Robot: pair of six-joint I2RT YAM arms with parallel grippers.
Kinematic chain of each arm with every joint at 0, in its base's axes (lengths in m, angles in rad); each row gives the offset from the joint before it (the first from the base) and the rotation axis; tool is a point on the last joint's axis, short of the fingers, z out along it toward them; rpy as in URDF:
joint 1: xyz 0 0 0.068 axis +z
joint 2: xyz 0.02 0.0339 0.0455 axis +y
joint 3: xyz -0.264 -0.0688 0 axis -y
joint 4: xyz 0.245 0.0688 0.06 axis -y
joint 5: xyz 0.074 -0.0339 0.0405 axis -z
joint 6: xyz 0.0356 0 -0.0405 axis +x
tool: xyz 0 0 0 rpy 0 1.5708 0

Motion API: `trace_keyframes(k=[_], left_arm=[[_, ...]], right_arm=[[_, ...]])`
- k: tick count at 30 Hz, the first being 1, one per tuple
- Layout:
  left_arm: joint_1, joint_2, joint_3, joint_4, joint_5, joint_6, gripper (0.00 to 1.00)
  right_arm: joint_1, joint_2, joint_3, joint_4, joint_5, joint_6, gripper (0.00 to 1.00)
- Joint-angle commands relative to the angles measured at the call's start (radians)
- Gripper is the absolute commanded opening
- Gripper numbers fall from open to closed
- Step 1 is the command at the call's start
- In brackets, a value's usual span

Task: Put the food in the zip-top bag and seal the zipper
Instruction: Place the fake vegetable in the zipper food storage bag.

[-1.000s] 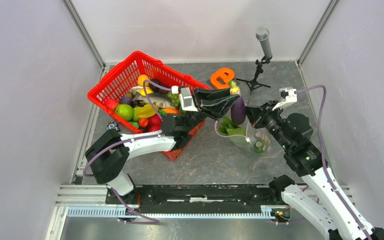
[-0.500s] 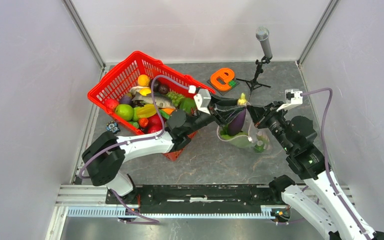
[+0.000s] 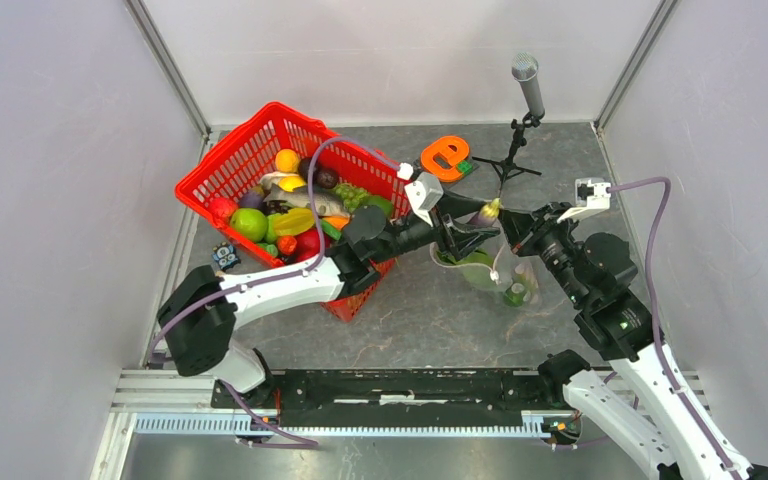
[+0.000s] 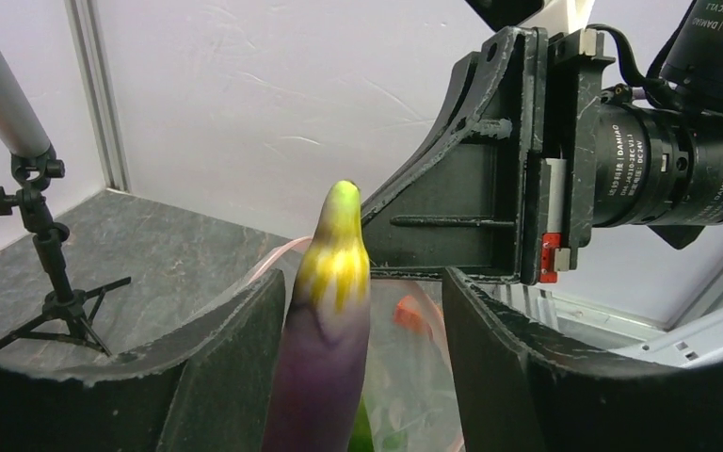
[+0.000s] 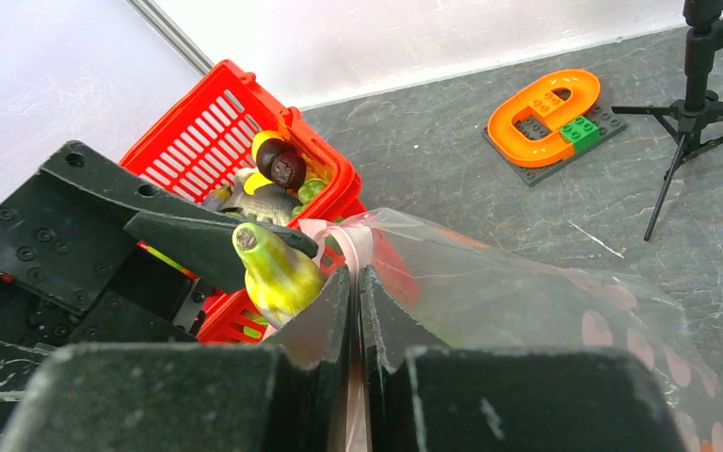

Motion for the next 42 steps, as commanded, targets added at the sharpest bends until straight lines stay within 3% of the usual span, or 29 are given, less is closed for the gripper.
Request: trace_keyframes(k=[1, 4, 8, 15, 21, 28, 35, 42], left_arm=[[-0.005, -0.085, 0.083, -0.171, 0.041, 0.087, 0.67], [-0.005, -0.105, 0.145, -0.356, 0.044, 0.126, 0.63], [-0.005, -0.097, 0.238, -0.529, 0.074, 0.201, 0.70], [-0.005, -0.031, 0.449, -0.935, 0.142, 0.349, 0.71], [-0.006, 0.019, 0.583, -1.155, 0.133, 0.410, 0.75], [-0.015, 0.101, 0.688, -1.234, 0.120, 0.433, 0.75], [-0.037, 0.201, 0.871, -1.403, 0.083, 0.473, 0.63], [-0.039, 0.192, 0.874, -1.436, 0.014, 0.479, 0.26]], right_arm=[[0.000, -0.019, 0.038, 0.036, 0.031, 0.010, 0.10], [0.000, -0.018, 0.036, 0.036, 0.028, 0.010, 0.10], [0.000, -0.017, 0.032, 0.036, 0.019, 0.011, 0.11], [0.000, -0.022, 0.033, 0.035, 0.021, 0.011, 0.11], [0.000, -0.020, 0.030, 0.037, 0.014, 0.013, 0.11], [0.000, -0.019, 0.025, 0.039, 0.004, 0.017, 0.11], [0.000, -0.014, 0.025, 0.039, 0.004, 0.013, 0.11], [0.001, -0.010, 0.024, 0.036, 0.010, 0.003, 0.11]])
